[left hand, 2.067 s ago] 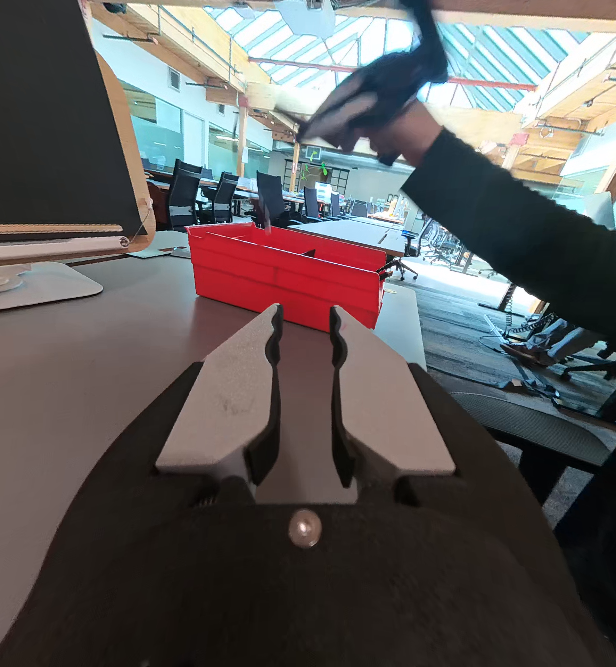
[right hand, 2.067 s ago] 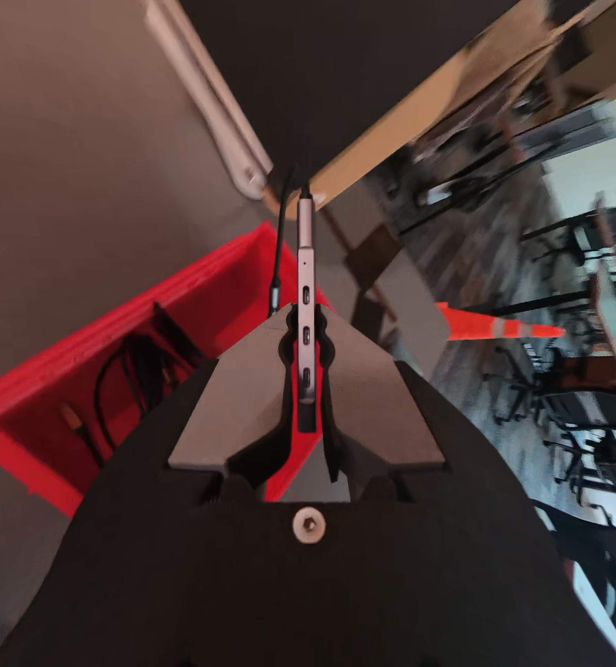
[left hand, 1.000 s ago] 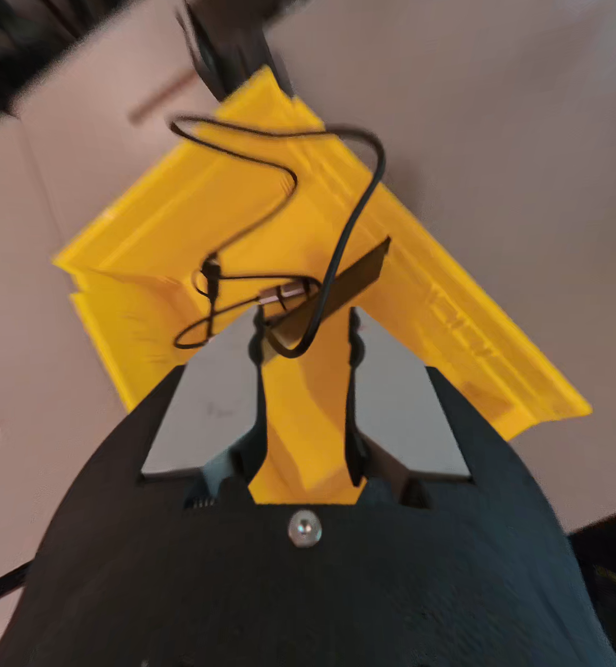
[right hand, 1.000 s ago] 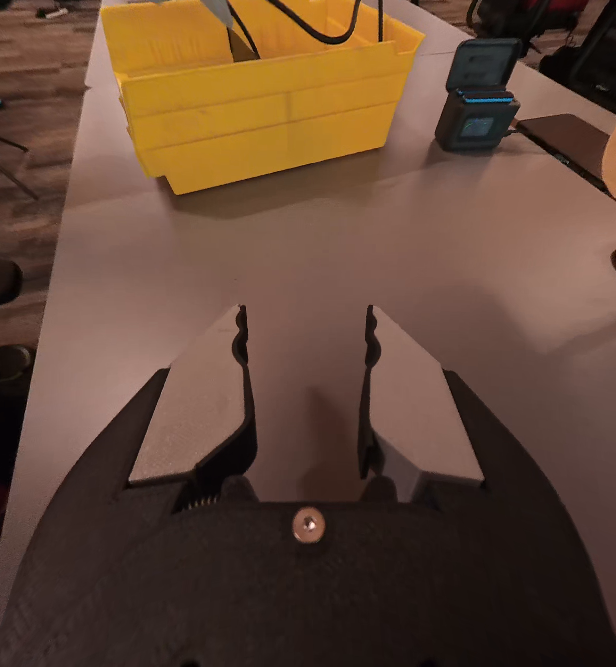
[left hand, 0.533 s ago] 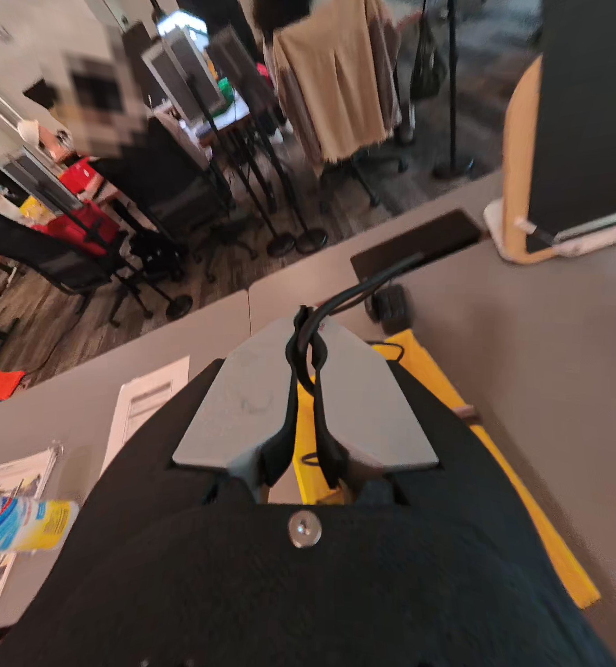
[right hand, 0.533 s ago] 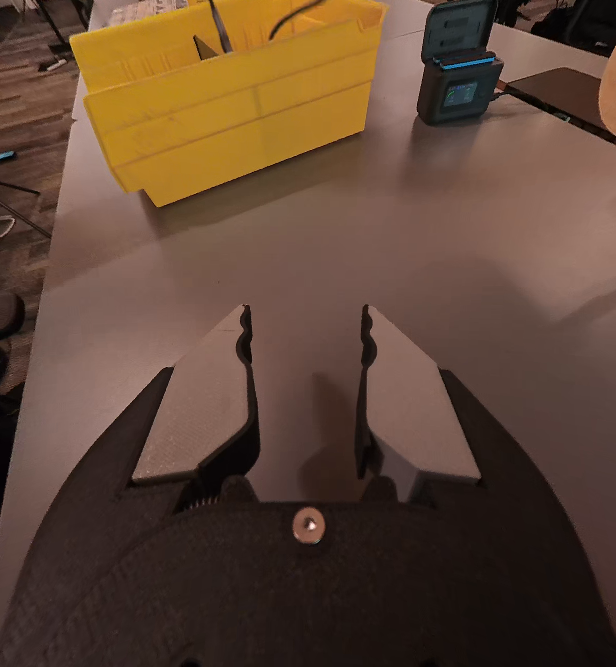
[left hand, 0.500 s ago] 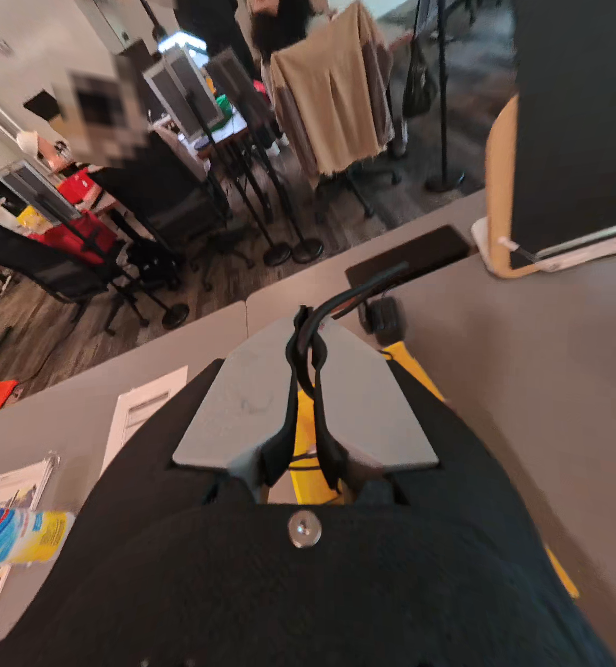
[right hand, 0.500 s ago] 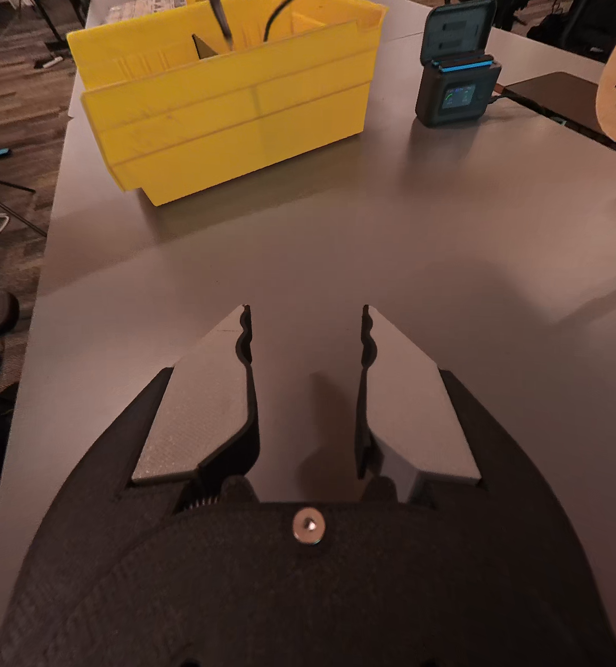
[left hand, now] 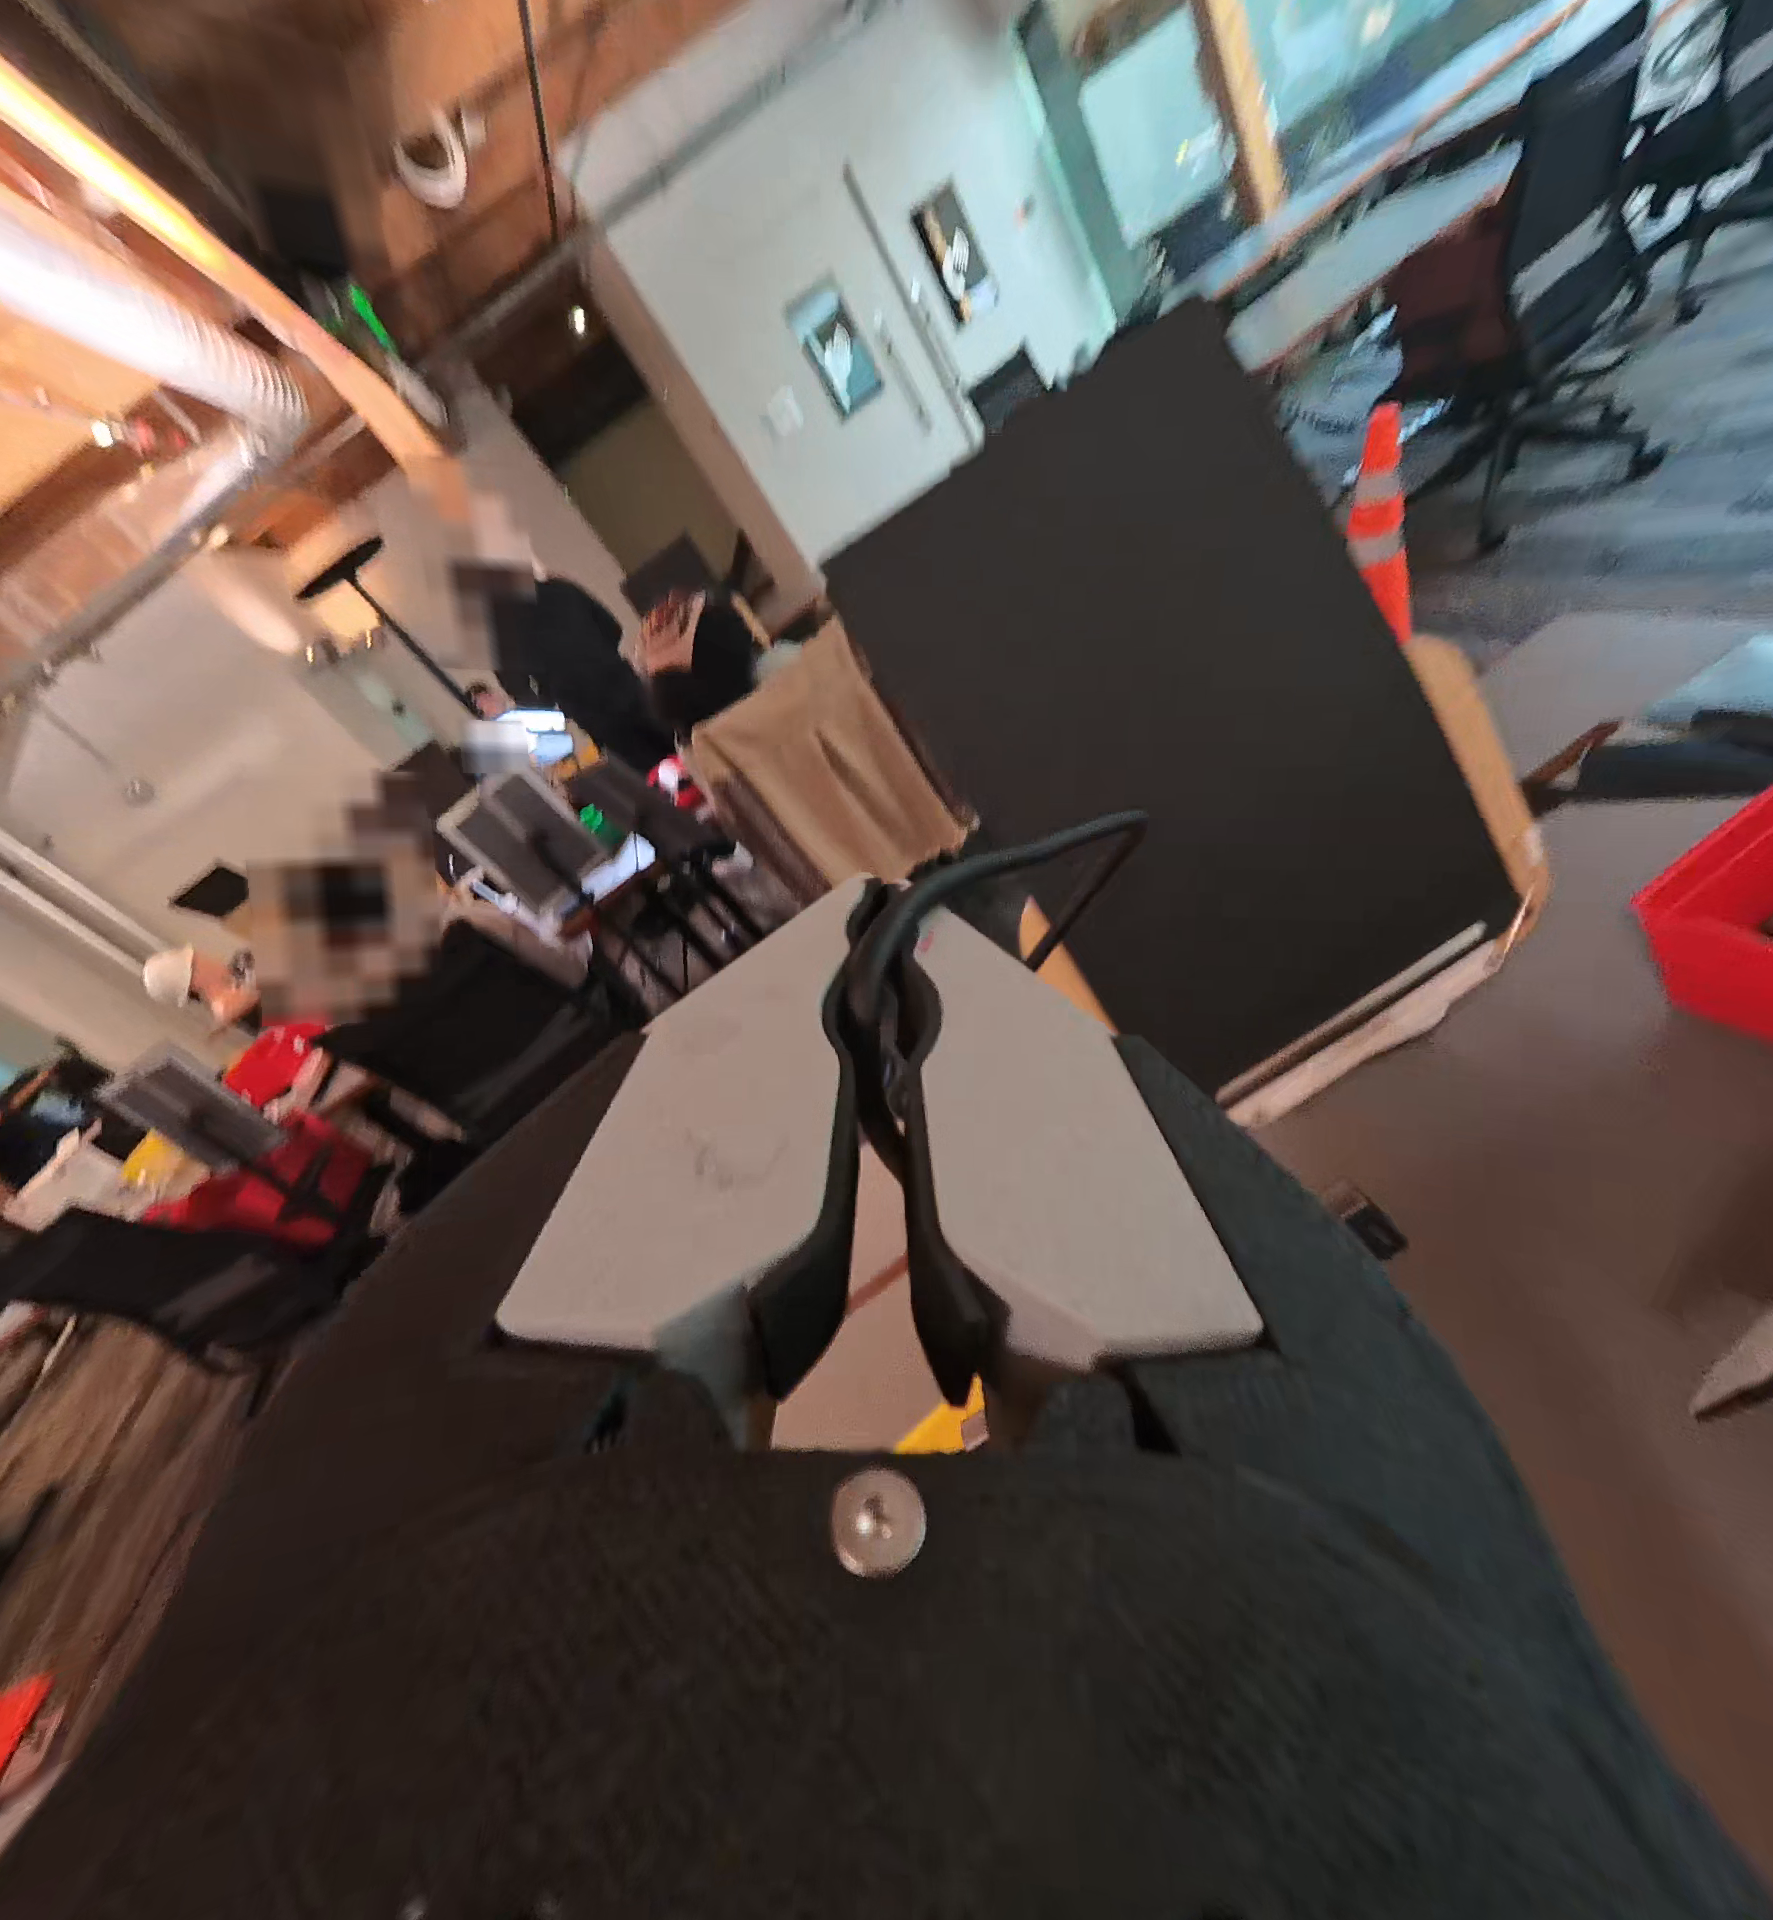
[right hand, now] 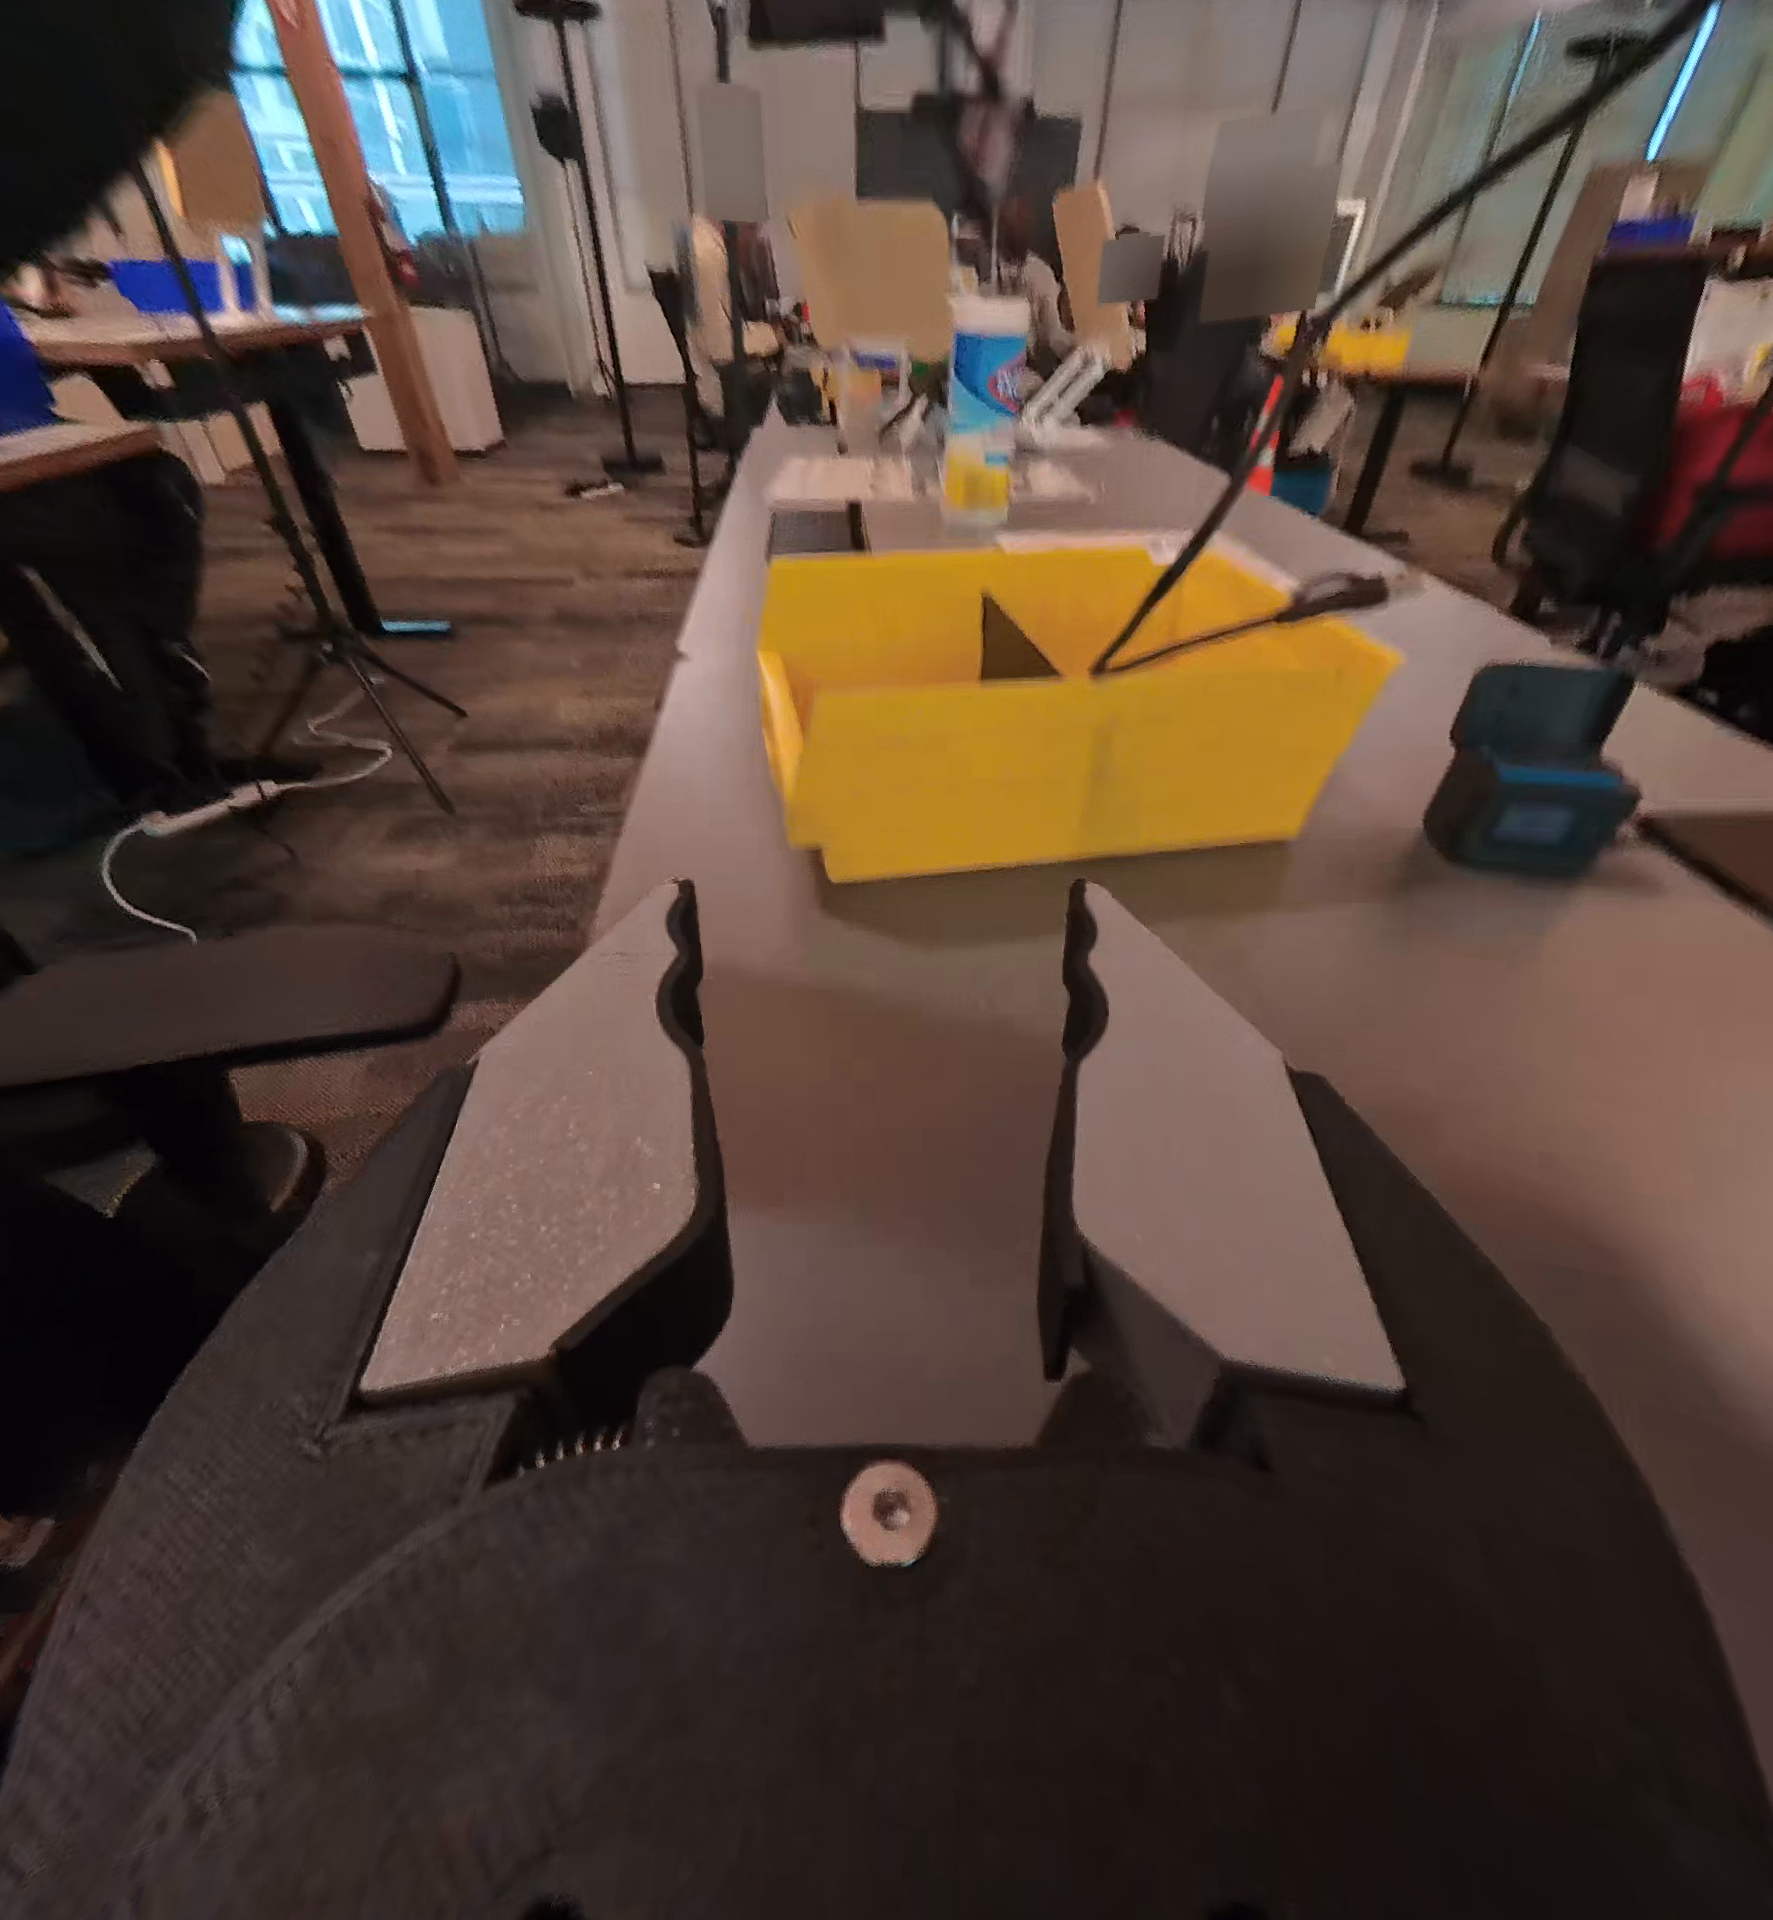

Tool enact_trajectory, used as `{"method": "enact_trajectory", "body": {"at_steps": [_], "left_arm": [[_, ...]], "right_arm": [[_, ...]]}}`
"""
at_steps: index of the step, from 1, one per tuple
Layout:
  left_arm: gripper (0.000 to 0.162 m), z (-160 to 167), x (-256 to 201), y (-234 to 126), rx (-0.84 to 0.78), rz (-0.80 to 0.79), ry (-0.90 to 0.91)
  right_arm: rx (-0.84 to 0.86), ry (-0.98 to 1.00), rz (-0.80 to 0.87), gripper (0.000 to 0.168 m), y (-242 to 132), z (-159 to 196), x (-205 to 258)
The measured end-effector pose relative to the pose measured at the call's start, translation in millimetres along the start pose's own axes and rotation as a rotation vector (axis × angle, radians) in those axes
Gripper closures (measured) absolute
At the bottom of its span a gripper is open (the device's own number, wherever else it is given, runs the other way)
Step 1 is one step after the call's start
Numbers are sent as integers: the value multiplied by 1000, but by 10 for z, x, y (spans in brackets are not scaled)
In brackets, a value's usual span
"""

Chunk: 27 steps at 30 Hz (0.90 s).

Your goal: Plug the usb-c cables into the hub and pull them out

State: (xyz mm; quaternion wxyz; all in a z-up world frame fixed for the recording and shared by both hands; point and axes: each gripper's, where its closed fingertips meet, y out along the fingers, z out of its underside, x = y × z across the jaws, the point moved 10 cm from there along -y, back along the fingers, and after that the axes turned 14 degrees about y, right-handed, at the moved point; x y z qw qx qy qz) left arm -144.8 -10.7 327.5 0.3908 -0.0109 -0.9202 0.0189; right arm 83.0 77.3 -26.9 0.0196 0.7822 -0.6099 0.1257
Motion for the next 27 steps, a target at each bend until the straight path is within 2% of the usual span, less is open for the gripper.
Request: {"method": "enact_trajectory", "body": {"at_steps": [4,6,10,12,16,17,18,20,22,26,27], "left_arm": [[162,-499,-103,-118,-96,-5,46],[162,-642,-215,-140,-118,-1,52],[162,-718,-614,-63,-115,83,66],[162,-654,-847,14,-98,133,48],[162,-432,-1322,187,-55,262,12],[162,-372,-1435,228,-44,291,8],[162,-312,-1536,266,-35,314,2],[162,-187,-1675,350,-12,330,2],[162,-69,-1743,422,-3,359,-3],[162,241,-1757,459,5,444,-52],[153,355,-1743,446,4,458,-76]], "right_arm": [[-64,-82,7,99,-268,-493,442],[-145,-133,76,102,-447,-817,660],[-262,-134,156,103,-680,-1369,1005],[-262,-134,201,113,-652,-1479,1039],[-204,-50,220,100,-384,-1415,872],[-194,-28,225,103,-322,-1372,805],[-188,-13,252,114,-272,-1322,720],[-152,9,235,157,-184,-1187,562],[-154,12,248,162,-131,-1068,358],[-201,-39,261,162,-102,-851,-50],[-218,-26,234,162,-100,-784,-131]]}}
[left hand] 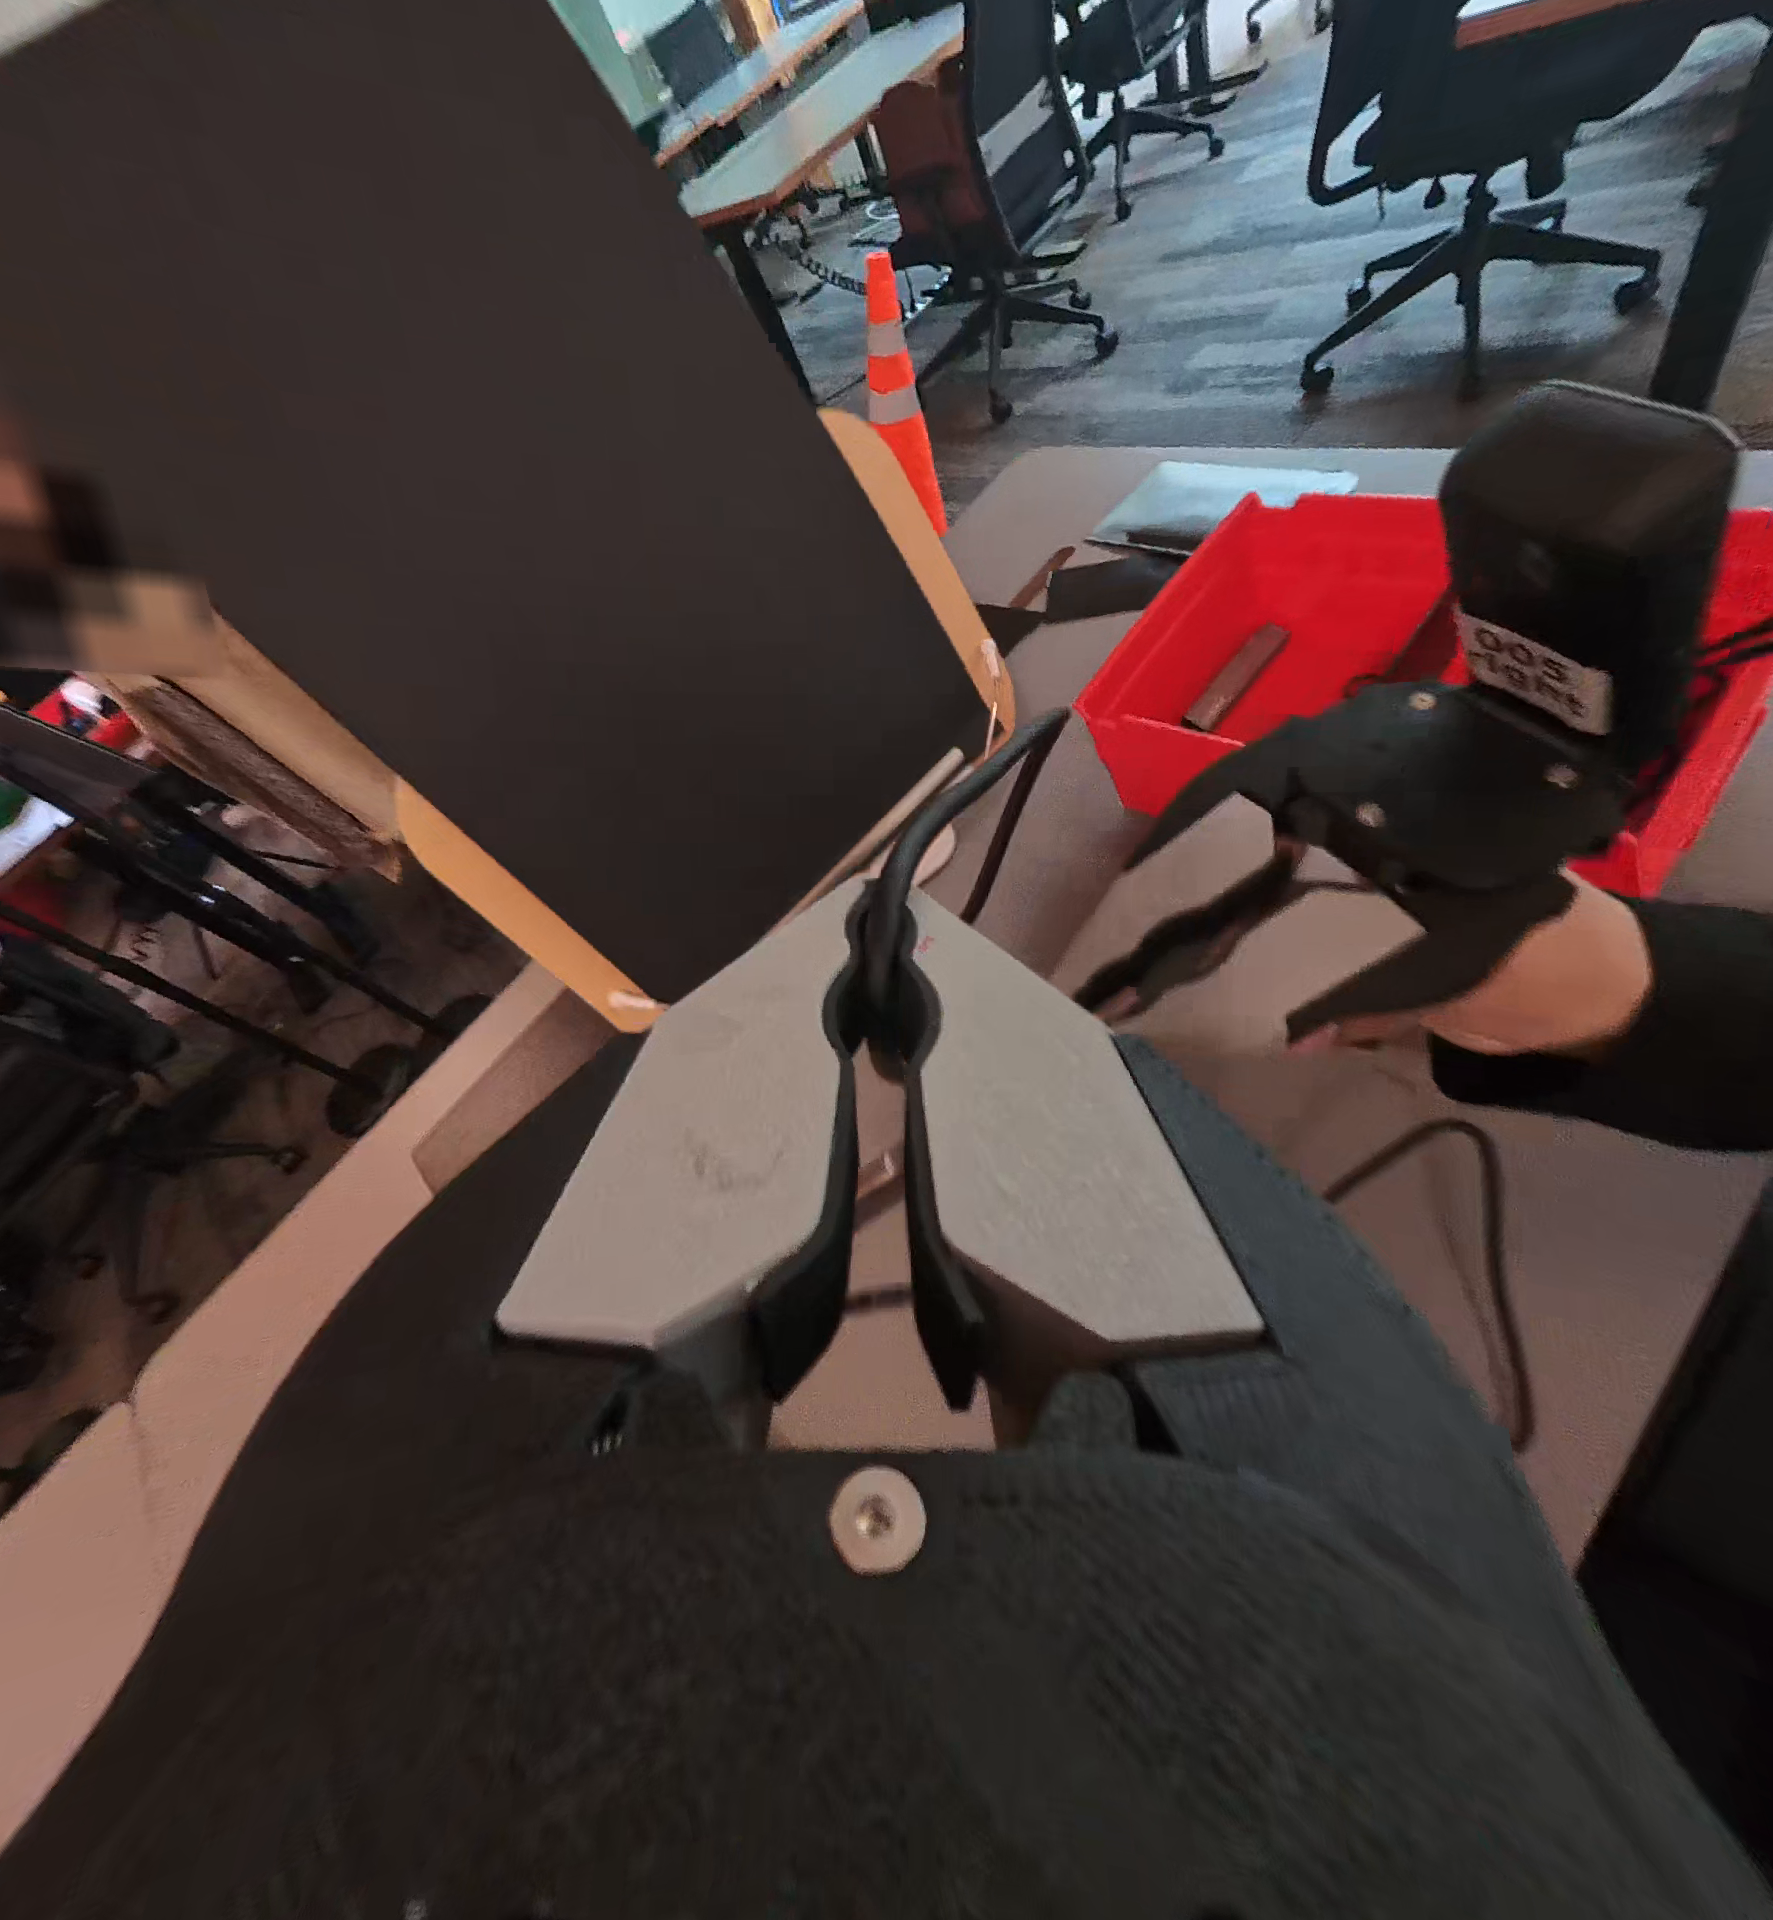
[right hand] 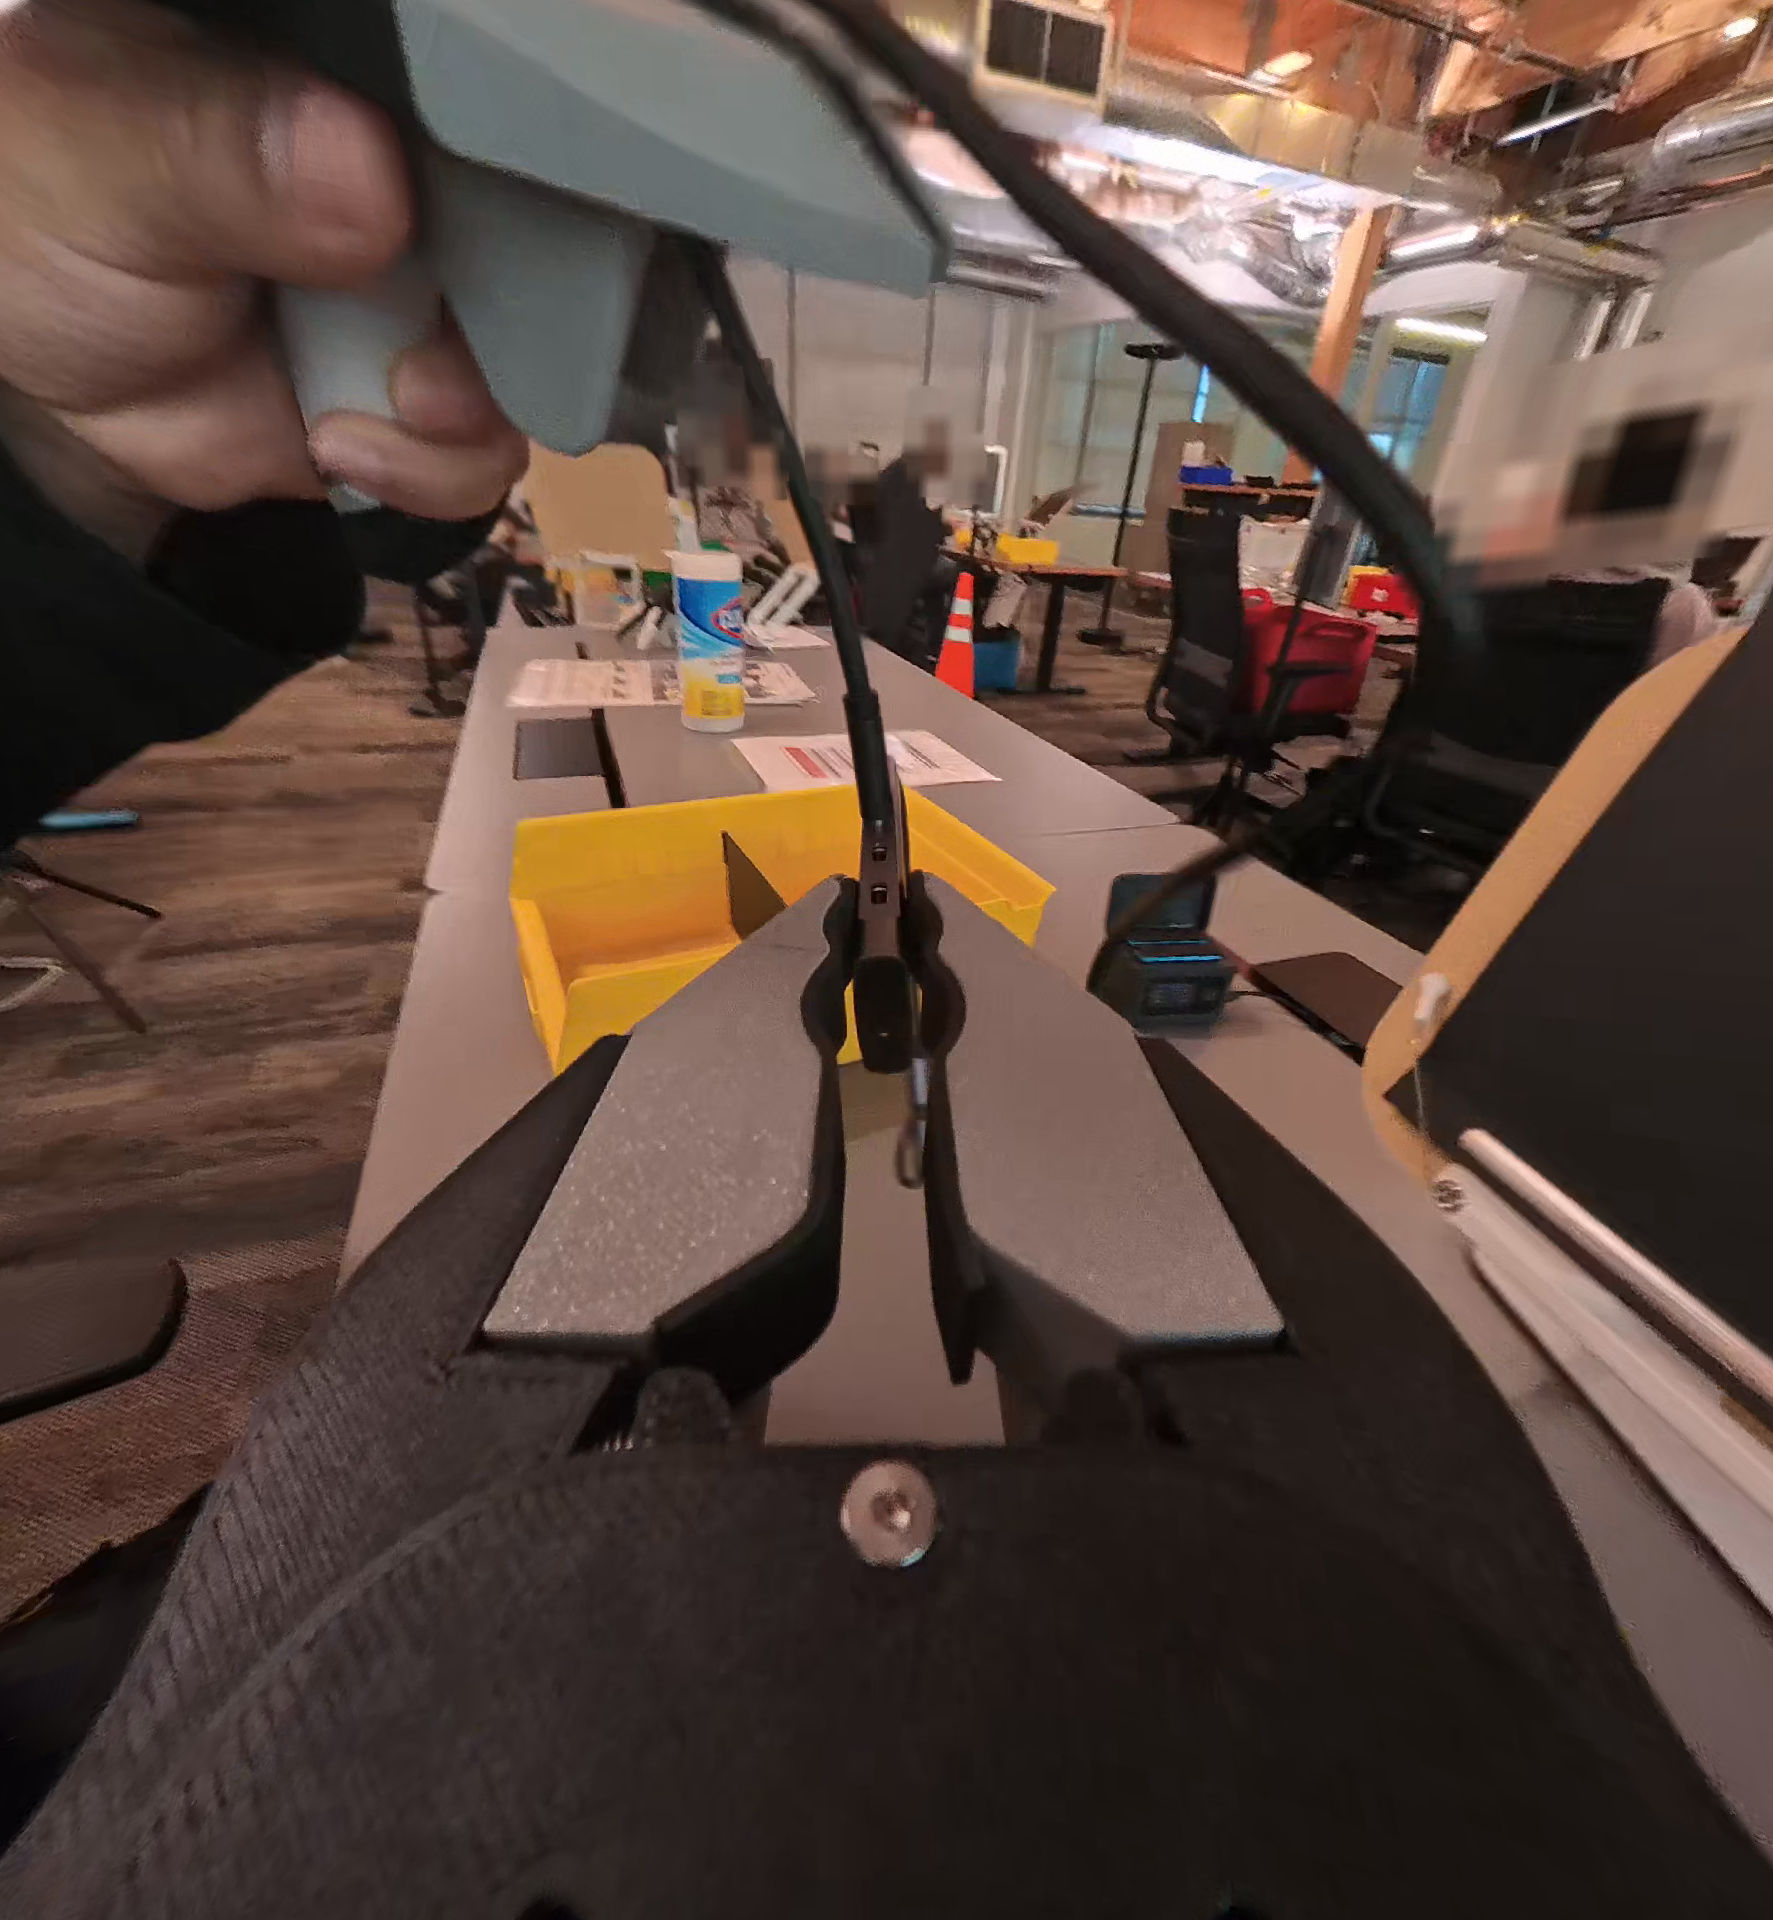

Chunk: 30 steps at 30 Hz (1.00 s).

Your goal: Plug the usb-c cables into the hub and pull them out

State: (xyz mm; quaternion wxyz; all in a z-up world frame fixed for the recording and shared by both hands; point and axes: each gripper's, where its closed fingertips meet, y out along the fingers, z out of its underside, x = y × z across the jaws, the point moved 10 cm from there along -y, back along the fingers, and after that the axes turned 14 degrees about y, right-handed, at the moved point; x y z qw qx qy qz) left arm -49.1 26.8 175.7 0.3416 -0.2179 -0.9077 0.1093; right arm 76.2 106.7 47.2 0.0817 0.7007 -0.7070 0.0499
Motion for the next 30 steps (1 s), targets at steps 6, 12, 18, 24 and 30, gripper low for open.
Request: {"method": "enact_trajectory", "body": {"at_steps": [6,12,18,24,30], "left_arm": [[102,906,-3,-45,141,143,-19],[109,1362,-276,355,176,333,84],[149,1440,-576,627,54,470,90],[156,1572,-690,811,160,236,-30],[156,1629,-871,958,168,166,-93]], "right_arm": [[-45,175,-141,163,33,392,-358],[-45,78,-343,162,70,635,-361],[-14,99,-361,160,-12,643,-449],[96,120,-21,127,3,668,-611],[112,21,-7,117,40,722,-434]]}}
